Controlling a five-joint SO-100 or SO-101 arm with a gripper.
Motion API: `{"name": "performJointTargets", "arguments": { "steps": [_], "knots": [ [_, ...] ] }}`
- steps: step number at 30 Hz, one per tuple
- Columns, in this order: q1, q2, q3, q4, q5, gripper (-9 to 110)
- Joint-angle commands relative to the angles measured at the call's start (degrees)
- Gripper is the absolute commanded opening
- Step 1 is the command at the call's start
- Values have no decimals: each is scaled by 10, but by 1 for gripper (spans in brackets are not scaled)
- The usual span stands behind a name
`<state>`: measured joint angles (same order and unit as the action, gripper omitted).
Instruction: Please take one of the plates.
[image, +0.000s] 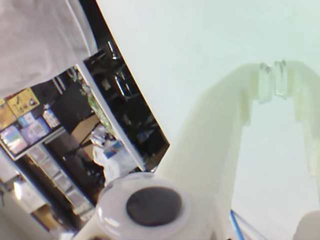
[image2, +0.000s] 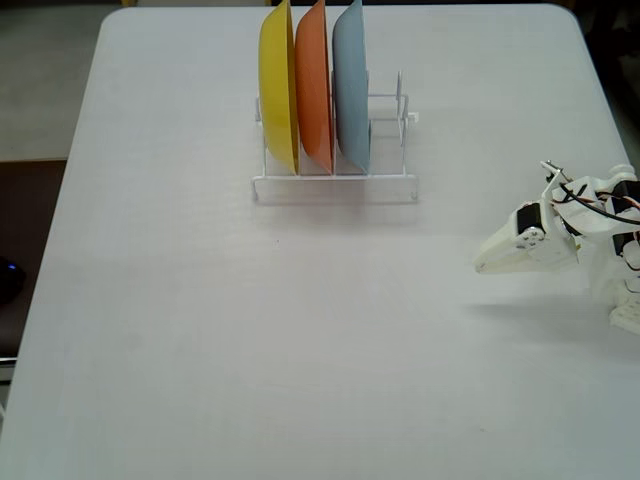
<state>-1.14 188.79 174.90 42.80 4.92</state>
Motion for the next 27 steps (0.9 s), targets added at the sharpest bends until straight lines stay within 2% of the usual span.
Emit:
{"name": "performJointTargets", "arguments": {
  "steps": [1, 12, 27],
  "knots": [
    [4, 6, 4, -38, -4, 0],
    [4, 6, 46, -119, -11, 0],
    [0, 7, 47, -88, -13, 0]
  ]
}}
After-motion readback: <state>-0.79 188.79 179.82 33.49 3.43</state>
